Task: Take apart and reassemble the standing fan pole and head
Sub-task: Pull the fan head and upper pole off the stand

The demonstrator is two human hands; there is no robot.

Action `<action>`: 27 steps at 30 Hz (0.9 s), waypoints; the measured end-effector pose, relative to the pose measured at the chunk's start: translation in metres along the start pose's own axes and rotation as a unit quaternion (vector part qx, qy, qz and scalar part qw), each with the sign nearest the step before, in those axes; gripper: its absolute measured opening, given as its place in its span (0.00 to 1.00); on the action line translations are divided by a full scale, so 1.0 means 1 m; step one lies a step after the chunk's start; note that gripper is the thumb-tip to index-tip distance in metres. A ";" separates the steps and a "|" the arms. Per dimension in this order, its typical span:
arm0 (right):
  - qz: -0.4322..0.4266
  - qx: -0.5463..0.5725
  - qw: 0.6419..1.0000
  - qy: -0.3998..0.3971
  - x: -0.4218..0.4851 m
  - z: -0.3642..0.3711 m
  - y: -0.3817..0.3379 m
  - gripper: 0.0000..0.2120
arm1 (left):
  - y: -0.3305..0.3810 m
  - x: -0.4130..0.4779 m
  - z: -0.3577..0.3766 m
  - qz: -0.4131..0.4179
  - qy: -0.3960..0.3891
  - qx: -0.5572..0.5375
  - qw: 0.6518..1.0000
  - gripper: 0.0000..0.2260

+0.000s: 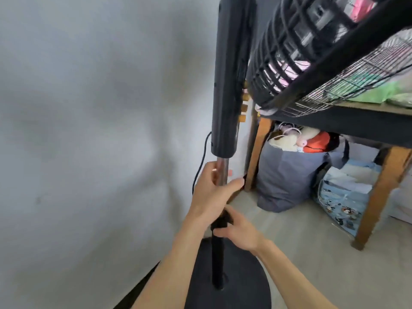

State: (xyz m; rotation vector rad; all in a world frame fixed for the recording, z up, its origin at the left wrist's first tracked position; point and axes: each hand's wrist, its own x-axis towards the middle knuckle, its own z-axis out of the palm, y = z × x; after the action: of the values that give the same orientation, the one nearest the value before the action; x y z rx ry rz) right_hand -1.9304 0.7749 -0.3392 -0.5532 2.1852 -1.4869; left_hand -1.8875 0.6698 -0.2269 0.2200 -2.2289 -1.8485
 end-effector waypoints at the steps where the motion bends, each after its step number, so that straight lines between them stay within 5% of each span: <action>1: -0.008 -0.011 1.000 0.007 -0.001 0.000 0.001 0.29 | 0.011 0.006 0.006 0.000 0.009 0.002 1.000 0.14; 5: -0.015 -0.005 0.999 0.038 -0.003 -0.002 0.008 0.22 | 0.036 0.030 0.021 -0.006 0.079 -0.011 0.997 0.15; 12: -0.029 0.001 0.998 0.061 -0.009 0.003 0.009 0.30 | 0.040 0.038 0.029 -0.036 0.115 -0.018 0.993 0.12; 16: -0.047 -0.029 0.992 0.116 -0.011 0.002 0.009 0.25 | 0.038 0.041 0.027 -0.044 0.137 -0.028 0.989 0.11; 23: -0.053 -0.001 0.994 0.096 -0.003 0.015 0.011 0.25 | 0.042 0.039 0.027 -0.043 0.141 0.010 0.989 0.11; 27: -0.034 -0.005 0.994 0.099 0.002 0.006 0.015 0.25 | 0.015 0.018 0.026 0.033 0.091 0.026 0.995 0.21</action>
State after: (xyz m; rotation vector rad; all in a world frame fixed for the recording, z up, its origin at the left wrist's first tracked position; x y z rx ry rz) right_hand -1.9296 0.7747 -0.3552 -0.5067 2.3456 -1.6306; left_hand -1.9115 0.6924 -0.2151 0.3057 -2.1354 -1.6669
